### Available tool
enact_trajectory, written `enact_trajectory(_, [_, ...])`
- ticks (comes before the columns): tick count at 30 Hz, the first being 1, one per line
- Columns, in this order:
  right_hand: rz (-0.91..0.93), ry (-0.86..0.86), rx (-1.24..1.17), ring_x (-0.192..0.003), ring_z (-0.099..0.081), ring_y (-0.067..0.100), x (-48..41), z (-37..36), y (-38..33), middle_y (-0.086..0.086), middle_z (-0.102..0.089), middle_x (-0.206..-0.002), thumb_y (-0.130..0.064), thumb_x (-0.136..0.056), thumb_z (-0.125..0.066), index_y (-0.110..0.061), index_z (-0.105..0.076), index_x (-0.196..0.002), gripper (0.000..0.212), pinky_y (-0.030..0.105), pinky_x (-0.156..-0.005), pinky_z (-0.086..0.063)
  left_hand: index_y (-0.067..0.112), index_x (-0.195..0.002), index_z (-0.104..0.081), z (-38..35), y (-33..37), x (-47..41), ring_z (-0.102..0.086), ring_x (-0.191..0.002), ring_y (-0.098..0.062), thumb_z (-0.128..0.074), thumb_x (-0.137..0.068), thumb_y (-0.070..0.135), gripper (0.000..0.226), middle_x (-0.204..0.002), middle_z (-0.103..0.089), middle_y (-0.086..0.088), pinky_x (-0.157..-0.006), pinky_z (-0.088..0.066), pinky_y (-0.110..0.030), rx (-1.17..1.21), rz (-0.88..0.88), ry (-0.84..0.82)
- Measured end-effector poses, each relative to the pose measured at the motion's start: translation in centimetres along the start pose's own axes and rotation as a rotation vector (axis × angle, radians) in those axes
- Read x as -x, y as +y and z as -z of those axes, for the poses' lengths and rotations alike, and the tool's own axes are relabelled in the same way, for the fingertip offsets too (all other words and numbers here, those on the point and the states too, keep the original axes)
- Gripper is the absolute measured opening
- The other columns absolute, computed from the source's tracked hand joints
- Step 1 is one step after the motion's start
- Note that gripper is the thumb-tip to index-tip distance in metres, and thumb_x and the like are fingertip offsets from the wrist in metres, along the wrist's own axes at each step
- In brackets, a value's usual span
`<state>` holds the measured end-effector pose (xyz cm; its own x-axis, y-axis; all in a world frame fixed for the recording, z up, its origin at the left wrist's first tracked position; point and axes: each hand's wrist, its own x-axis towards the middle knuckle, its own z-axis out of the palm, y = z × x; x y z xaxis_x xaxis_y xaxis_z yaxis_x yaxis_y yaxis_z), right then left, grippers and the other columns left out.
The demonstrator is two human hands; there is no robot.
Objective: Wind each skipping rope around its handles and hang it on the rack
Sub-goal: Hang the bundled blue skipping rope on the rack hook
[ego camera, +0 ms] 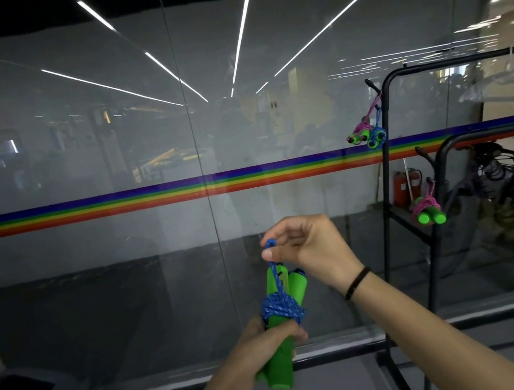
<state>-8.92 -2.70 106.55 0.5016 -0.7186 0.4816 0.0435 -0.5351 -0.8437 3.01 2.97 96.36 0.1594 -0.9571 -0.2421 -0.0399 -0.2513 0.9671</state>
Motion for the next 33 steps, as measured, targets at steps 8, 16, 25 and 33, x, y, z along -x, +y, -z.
enact_trajectory(8, [-0.075, 0.089, 0.041, -0.063, -0.062, 0.01, -0.2, 0.0, 0.7, 0.001, -0.067, -0.066, -0.009, -0.069, -0.078, -0.01, -0.067, -0.08, 0.015, 0.015, -0.065, -0.053, 0.007, -0.097, -0.066, 0.0, 0.5, -0.2, -0.067, -0.062, -0.019, -0.069, -0.078, 0.011, 0.02, -0.069, -0.071, -0.009, -0.054, -0.051, -0.023, 0.084, -0.01, -0.06])
enact_trajectory(16, [-0.073, 0.132, 0.14, -0.064, -0.063, 0.014, -0.5, 0.4, 1.1, 0.002, -0.068, -0.067, -0.013, -0.069, -0.079, -0.016, -0.067, -0.073, 0.013, 0.028, -0.07, -0.055, 0.014, -0.103, -0.068, -0.3, 0.5, -1.6, -0.066, -0.076, -0.017, -0.07, -0.079, 0.027, 0.027, -0.083, -0.07, -0.004, -0.07, -0.052, -0.028, 0.052, -0.055, -0.09])
enact_trajectory(25, [-0.061, 0.201, 0.177, -0.056, -0.056, 0.001, -0.7, 1.9, 2.9, -0.008, -0.062, -0.061, -0.012, -0.071, -0.078, -0.018, -0.064, -0.071, 0.014, 0.014, -0.061, -0.05, 0.012, -0.1, -0.068, -1.5, 0.6, -5.1, -0.067, -0.079, -0.018, -0.07, -0.079, 0.03, 0.028, -0.09, -0.072, -0.008, -0.07, -0.052, -0.026, -0.037, -0.061, -0.154])
enact_trajectory(33, [-0.088, 0.312, 0.262, -0.056, -0.057, 0.005, -3.5, 6.7, 5.9, -0.005, -0.06, -0.058, -0.011, -0.071, -0.077, -0.02, -0.062, -0.066, 0.018, 0.017, -0.061, -0.051, 0.01, -0.104, -0.062, -4.9, 3.8, -11.0, -0.064, -0.1, -0.02, -0.075, -0.075, 0.028, 0.036, -0.107, -0.068, -0.007, -0.093, -0.048, -0.032, -0.109, -0.321, -0.018])
